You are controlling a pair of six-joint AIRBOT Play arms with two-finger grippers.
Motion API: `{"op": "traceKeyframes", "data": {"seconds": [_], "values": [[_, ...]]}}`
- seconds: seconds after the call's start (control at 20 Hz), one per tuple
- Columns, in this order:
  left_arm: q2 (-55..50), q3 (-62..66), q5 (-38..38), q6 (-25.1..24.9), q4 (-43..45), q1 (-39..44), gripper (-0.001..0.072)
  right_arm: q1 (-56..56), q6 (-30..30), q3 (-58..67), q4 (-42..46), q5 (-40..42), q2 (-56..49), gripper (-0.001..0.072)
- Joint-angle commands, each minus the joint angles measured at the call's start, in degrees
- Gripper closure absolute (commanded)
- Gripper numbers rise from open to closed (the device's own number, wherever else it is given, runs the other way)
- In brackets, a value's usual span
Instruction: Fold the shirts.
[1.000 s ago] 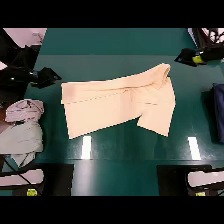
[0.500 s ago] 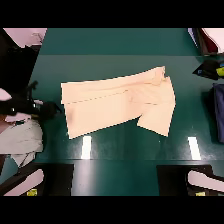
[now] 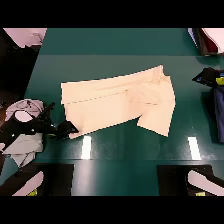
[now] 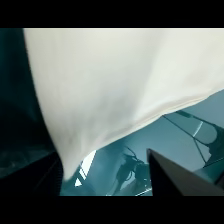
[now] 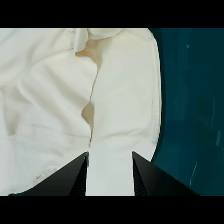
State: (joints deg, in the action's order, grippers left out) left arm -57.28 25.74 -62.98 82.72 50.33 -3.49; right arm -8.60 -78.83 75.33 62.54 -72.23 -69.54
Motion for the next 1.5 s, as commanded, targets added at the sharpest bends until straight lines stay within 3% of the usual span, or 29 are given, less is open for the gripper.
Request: {"op": "traceKeyframes", "data": {"seconds": [0.0, 0.05, 0.1, 0.15, 0.35, 0.4, 0.45, 0.65, 0.85, 1.05, 1.1, 1.2, 1.25, 1.45], "values": [[0.0, -1.2, 6.6, 1.4, -2.4, 4.2, 0.0223, -0.1, 0.1, -0.4, 0.0, 0.5, 0.3, 0.0401], [0.0, -1.1, 8.0, 1.2, -4.3, 4.3, 0.0465, -0.1, 0.1, -0.4, 0.1, 0.6, 0.3, 0.0401], [0.0, -0.7, 9.4, 1.3, -5.4, 4.3, 0.0647, -0.3, 0.2, -0.4, 0.5, 0.7, 0.3, 0.0401], [0.0, 0.3, 10.3, 1.3, -5.4, 4.3, 0.0684, -1.0, 0.5, -0.5, 0.5, 0.6, 0.1, 0.0401], [0.1, 8.9, 9.9, 1.3, -2.1, 4.3, 0.0685, -6.1, 0.5, -0.5, 0.4, -5.5, -6.1, 0.04], [0.1, 11.5, 9.6, 1.4, -0.6, 4.3, 0.0684, -7.2, 0.5, -0.8, 0.4, -7.3, -8.6, 0.036], [0.1, 14.3, 9.5, 1.6, 1.0, 4.3, 0.0684, -8.1, 0.5, -2.0, 0.4, -8.1, -11.1, 0.0251], [0.1, 21.3, 9.6, 5.6, 5.8, 1.7, 0.0684, -7.8, 3.5, -10.2, -3.6, -3.1, -19.3, 0.0262], [0.0, 21.3, 8.3, 5.6, 6.7, 0.9, 0.0684, -5.6, 8.7, -13.7, -14.1, 3.8, -24.0, 0.0266], [0.0, 21.4, 7.5, 5.6, 6.7, 1.0, 0.0684, -2.8, 8.9, -12.5, -15.0, 7.6, -24.6, 0.0267], [0.0, 21.3, 7.4, 5.6, 6.7, 1.0, 0.0684, -2.0, 8.9, -12.1, -14.9, 7.5, -24.6, 0.0283], [0.0, 21.4, 6.9, 5.6, 6.6, 0.9, 0.0684, -0.9, 8.9, -12.1, -14.8, 7.0, -24.2, 0.0522], [0.0, 21.4, 6.4, 5.6, 6.5, 1.0, 0.0684, -0.4, 9.9, -12.1, -14.8, 6.2, -23.8, 0.0695], [0.3, 26.5, 5.7, 5.8, 6.0, 0.9, 0.0684, -1.0, 12.5, -11.1, -15.0, 6.2, -14.9, 0.0692]]}}
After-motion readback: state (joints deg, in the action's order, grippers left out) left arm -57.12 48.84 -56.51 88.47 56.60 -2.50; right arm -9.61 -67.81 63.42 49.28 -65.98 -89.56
